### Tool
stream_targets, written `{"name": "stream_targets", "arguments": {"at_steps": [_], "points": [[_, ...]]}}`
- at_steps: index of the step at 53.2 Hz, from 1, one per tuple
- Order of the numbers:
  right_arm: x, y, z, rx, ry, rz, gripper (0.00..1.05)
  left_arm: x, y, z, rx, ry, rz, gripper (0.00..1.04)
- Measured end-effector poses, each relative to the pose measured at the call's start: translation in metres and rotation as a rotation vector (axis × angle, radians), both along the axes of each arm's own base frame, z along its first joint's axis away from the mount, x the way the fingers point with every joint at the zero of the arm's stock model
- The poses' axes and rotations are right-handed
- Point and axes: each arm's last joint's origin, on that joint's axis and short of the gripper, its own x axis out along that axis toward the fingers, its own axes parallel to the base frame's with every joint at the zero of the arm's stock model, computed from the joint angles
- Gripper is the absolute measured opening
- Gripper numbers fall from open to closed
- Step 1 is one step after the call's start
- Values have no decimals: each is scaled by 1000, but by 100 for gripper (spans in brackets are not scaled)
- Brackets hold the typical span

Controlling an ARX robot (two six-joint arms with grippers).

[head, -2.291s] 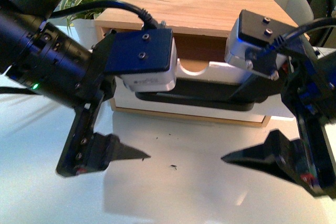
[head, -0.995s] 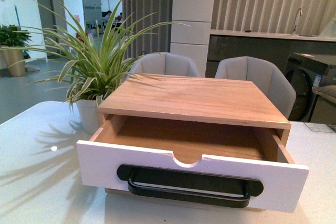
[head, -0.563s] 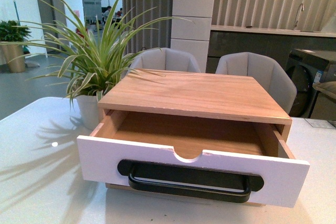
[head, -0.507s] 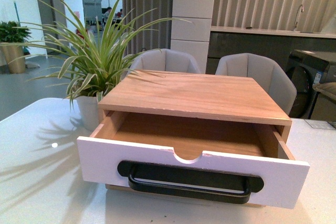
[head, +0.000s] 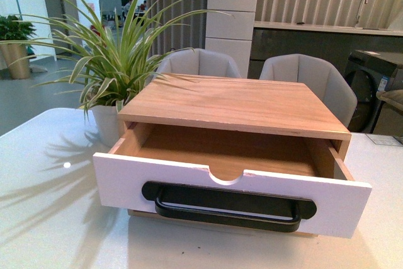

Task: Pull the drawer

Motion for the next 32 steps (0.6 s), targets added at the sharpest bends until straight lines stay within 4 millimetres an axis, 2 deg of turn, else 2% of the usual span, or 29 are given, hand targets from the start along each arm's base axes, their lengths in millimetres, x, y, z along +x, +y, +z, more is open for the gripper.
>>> {"name": "stream_targets", "arguments": {"at_steps": [32], "points": [[-2,0,1,0,-21,0,2,-14,0,-3,2,18,0,3]]}}
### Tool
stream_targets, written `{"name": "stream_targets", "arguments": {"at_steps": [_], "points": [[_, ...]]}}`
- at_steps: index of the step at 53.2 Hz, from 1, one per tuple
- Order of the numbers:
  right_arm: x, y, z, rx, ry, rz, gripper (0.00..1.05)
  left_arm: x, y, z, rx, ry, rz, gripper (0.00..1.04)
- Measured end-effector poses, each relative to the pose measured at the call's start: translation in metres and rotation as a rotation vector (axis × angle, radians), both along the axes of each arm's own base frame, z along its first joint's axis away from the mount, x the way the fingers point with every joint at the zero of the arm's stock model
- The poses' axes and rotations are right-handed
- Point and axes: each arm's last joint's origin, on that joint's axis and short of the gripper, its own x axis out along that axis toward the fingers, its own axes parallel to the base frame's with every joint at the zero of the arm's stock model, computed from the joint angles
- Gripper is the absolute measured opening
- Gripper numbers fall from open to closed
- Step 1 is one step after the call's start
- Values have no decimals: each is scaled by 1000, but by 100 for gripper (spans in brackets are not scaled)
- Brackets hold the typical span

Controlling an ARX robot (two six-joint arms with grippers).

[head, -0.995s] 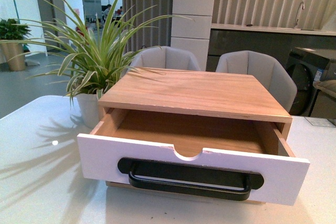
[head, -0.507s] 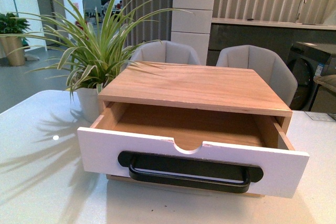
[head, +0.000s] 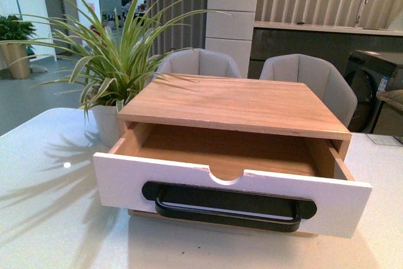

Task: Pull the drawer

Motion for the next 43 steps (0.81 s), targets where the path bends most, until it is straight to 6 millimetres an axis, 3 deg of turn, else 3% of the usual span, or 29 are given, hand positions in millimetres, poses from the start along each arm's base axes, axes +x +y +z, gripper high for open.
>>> {"name": "stream_targets", "arguments": {"at_steps": [12,25,36,39,43], "points": [[0,0,0,-1,-1,0,2,-8,0,-1,-1,-13,0,4],[0,0,0,-1,-1,0,57,-8,0,-1,0,-13,0,60],[0,0,0,0,-1,0,92,-8,0,-1,0,-13,-1,95],[0,0,0,0,-1,0,97,-8,0,-1,3,-13,0,99],[0,0,0,0,-1,0,95,-8,0,-1,3,-13,-1,97]]}}
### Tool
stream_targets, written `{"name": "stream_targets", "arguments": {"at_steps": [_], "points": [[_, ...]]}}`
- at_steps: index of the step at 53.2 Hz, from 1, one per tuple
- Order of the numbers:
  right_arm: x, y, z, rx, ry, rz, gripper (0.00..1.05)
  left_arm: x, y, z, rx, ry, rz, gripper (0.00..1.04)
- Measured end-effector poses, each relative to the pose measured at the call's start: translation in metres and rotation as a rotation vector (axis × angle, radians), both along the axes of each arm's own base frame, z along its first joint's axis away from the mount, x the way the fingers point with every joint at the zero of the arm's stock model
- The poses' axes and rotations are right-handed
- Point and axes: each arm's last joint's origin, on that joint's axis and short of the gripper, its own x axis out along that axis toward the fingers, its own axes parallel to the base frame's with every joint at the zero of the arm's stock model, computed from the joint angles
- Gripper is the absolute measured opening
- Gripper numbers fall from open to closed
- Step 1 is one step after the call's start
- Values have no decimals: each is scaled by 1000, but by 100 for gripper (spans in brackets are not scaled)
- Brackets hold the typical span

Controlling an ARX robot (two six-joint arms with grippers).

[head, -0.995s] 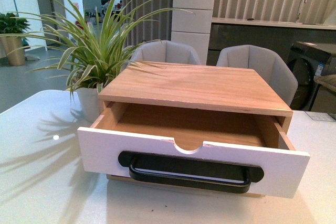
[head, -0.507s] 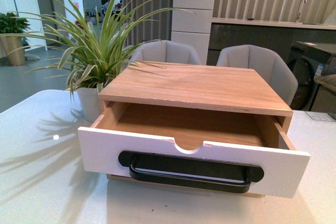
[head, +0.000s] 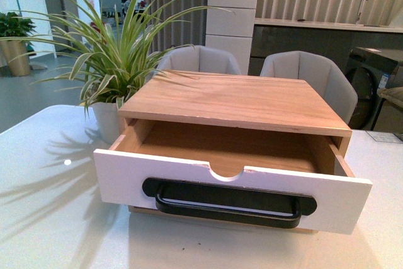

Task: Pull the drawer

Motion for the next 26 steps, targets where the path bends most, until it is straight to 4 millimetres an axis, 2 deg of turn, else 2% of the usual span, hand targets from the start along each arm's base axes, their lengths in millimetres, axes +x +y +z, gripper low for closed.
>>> {"name": "stream_targets", "arguments": {"at_steps": [26], "points": [[0,0,0,0,0,0,96,0,0,0,0,0,0,97]]}}
